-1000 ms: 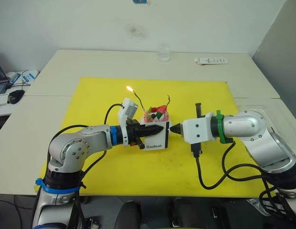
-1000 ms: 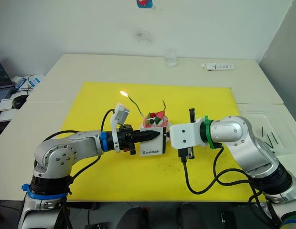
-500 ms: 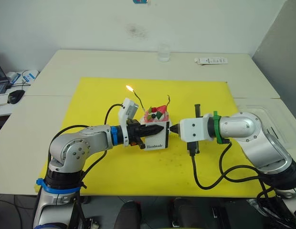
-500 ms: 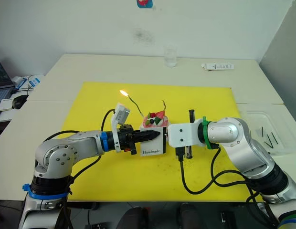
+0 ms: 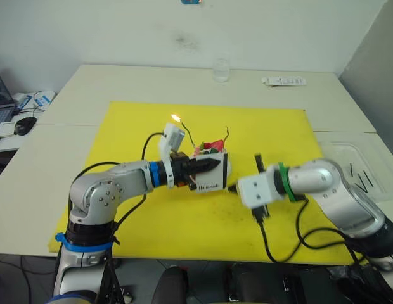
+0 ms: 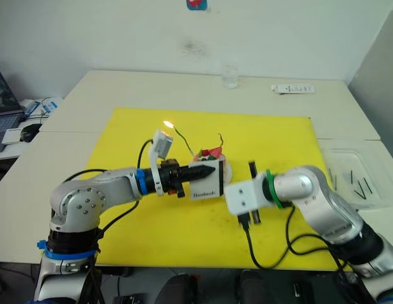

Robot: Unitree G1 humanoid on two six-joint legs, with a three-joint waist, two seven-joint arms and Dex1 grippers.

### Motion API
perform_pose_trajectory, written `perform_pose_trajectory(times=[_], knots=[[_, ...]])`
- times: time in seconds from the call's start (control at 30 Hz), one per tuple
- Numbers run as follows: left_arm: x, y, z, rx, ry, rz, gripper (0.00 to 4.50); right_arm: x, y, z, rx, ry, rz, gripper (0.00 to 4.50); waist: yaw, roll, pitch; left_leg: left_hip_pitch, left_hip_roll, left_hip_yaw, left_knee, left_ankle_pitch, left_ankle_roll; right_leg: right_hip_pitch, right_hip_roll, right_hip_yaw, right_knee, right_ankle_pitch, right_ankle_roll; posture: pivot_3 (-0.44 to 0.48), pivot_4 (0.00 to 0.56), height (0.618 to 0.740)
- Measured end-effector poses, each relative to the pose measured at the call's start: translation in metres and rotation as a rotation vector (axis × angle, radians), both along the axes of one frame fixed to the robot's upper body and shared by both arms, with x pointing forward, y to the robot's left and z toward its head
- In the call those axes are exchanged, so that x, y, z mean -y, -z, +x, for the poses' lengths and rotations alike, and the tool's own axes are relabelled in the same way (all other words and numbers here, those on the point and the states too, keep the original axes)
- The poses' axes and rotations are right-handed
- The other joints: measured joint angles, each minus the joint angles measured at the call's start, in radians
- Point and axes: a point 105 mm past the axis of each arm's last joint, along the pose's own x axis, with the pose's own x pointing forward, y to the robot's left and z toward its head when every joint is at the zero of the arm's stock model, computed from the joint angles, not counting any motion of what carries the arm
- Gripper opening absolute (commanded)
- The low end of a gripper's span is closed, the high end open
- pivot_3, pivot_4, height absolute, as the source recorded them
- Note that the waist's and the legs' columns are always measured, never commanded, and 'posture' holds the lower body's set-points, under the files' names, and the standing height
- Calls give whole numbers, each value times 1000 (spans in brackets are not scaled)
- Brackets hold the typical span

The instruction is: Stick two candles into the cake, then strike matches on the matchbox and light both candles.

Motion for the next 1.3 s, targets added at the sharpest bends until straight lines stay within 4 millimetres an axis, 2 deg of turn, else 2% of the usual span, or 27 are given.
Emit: perform_pose_trajectory(times=[0.03, 0.1, 0.27, 0.5, 0.8, 0.97, 1.3], knots=[[-4, -2, 2, 7, -8, 3, 0, 1, -3, -8, -22, -12, 3, 25, -1, 0, 0, 0, 0, 0, 0, 0, 0, 0, 0, 0, 0, 0, 0, 0, 150, 740], [-7, -1, 0, 1, 0, 11, 0, 1, -20, -9, 9, 7, 46, 25, -9, 0, 0, 1, 0, 1, 0, 0, 0, 0, -1, 1, 0, 0, 0, 0, 150, 740], [-9, 17, -16, -63, 48, 43, 0, 8, -43, 4, 37, 101, 108, 25, -8, 0, 0, 2, 1, 0, 0, 0, 0, 0, -1, 0, 1, 0, 0, 0, 150, 740], [-16, 31, -28, -109, 73, 84, 0, 15, -65, 25, 94, 194, 182, 25, -8, 0, 0, 1, 1, 1, 0, 0, 0, 0, -1, 1, 0, 0, 0, 0, 150, 740], [-16, 41, -34, -144, 86, 94, 0, 8, -102, 51, 219, 250, 292, 25, -8, 0, 0, 1, 1, 1, 0, 0, 0, 0, -1, 1, 0, 0, 0, 0, 150, 740], [-14, 42, -35, -145, 94, 96, 0, 4, -110, 54, 246, 248, 322, 25, -8, 0, 0, 1, 1, 1, 0, 0, 0, 0, -1, 1, 0, 0, 0, 0, 150, 740], [-11, 40, -34, -130, 98, 85, 0, -2, -113, 58, 270, 232, 327, 25, -8, 0, 0, 1, 1, 1, 0, 0, 0, 0, -1, 1, 0, 0, 0, 0, 150, 740]])
